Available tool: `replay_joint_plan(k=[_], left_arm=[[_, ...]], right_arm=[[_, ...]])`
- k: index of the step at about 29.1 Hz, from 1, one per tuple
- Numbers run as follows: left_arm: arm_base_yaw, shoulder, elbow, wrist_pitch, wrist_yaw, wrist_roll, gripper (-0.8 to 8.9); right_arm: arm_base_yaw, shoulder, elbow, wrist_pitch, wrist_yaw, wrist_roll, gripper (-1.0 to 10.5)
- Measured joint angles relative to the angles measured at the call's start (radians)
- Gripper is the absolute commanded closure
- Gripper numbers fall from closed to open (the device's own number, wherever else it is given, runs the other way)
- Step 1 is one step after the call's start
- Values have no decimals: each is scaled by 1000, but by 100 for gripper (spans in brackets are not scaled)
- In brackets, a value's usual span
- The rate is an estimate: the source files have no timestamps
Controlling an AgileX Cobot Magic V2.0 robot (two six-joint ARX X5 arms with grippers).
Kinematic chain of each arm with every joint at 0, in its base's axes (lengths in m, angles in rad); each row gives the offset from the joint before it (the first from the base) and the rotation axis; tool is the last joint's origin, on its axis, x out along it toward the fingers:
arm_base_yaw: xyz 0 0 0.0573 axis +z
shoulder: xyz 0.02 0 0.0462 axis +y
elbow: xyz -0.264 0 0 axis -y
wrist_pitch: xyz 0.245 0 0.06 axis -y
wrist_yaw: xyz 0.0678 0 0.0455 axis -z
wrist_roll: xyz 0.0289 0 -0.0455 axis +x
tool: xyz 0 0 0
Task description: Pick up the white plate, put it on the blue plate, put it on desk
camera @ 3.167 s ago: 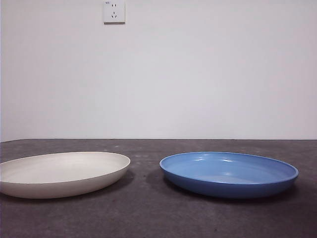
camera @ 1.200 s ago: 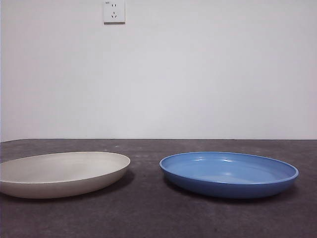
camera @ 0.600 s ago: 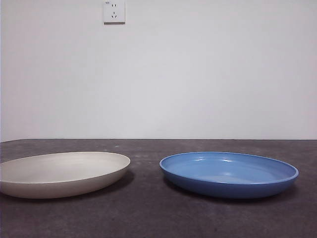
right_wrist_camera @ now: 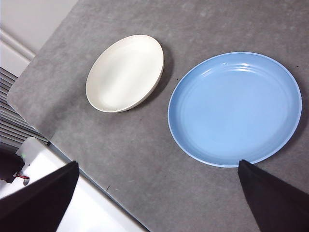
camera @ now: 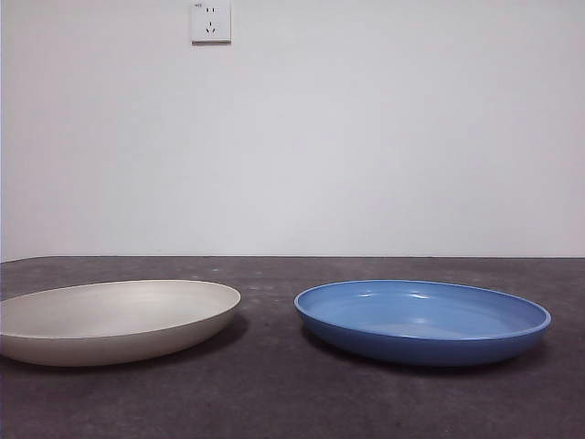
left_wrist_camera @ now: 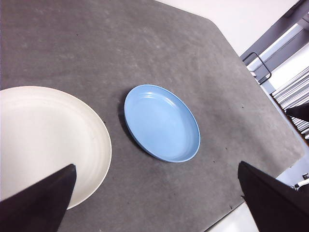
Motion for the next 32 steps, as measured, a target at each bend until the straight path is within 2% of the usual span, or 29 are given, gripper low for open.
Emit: replay_joint_plan(k=[9,14,19,24,32], left_arm=[[0,62,0,-90,0,-71,189],[6,175,0,-103,-4,-73,193],[54,319,4,-98,-64,-44,193],[109,478,8,-62,-69,3,193],[179,681,13,93,-71,24,203]], right_arm=[[0,0,0,25,0,0,354],[0,0,0,34,0,0,354],[0,0,0,34,0,0,354],[0,0,0,34,0,0,355],[0,1,0,34,0,0,355]])
